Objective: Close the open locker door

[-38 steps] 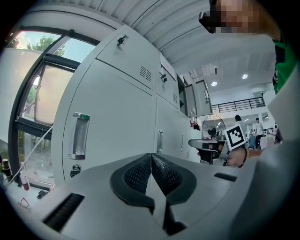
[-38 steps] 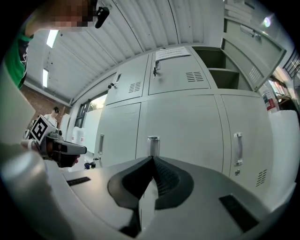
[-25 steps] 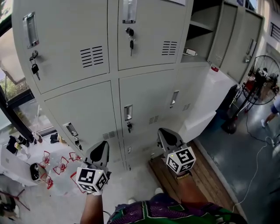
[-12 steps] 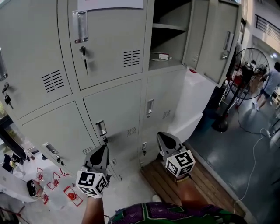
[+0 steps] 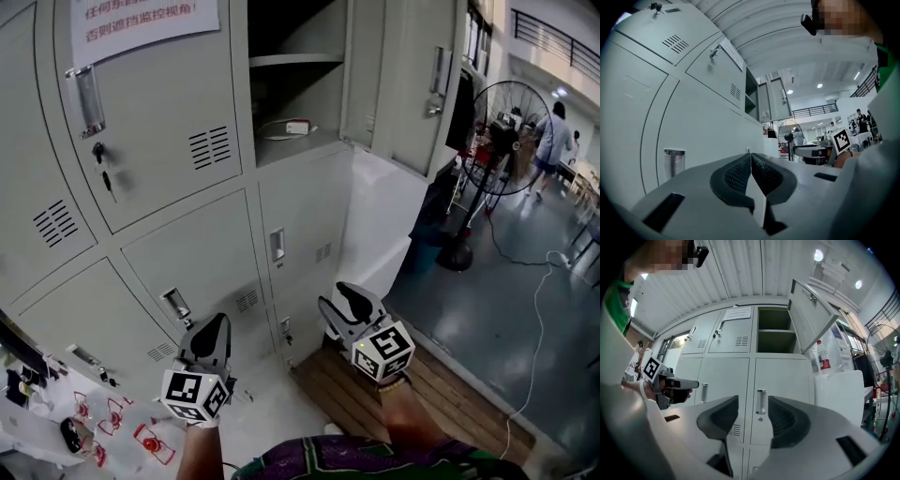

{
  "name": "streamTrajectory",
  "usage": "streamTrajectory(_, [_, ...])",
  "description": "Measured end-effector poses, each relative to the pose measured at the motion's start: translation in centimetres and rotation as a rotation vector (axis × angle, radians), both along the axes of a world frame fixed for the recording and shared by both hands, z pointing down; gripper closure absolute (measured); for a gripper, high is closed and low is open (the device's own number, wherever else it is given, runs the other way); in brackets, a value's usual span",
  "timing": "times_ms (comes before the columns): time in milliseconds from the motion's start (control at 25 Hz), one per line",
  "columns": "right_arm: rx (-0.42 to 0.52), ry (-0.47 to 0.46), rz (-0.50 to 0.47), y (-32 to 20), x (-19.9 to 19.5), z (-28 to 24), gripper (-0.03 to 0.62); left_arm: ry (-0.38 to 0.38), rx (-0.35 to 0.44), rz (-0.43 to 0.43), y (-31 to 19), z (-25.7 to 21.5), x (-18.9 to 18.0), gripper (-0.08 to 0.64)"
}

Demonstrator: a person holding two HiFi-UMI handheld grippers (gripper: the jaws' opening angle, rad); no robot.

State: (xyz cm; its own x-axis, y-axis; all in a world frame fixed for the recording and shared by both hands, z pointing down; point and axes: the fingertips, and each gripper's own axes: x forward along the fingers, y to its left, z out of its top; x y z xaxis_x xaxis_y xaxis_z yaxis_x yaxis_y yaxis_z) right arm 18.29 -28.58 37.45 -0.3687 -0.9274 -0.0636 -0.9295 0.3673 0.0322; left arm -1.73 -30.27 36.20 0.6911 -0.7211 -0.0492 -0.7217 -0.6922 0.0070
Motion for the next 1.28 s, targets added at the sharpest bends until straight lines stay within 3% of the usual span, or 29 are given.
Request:
streamTrajectory(160, [0.034,-0.014,-0.003,0.2,1.4,-1.1,0.271,-0.014,0.026,0.045,-0.6,-1.2,2.3,0.537])
streamTrajectory(280, [0.072,-0.018,0.026,0.4,3.2,-2.4,0.212,-0.023,0.052,0.080,-1.0,-2.3,4.0,0.537])
streamTrajectory(800, [0.218,-0.057,0.200,1.5,15.0,-8.8,0.216,-0.022,0.168,0.174,-2.7,-8.1,12.7,0.537])
streamTrajectory(1280, [0.369,-0.051,0.236,0.1,21.0,-16.2,0.233,0.018,0.291,0.213,-3.2,-14.2,21.2,0.537])
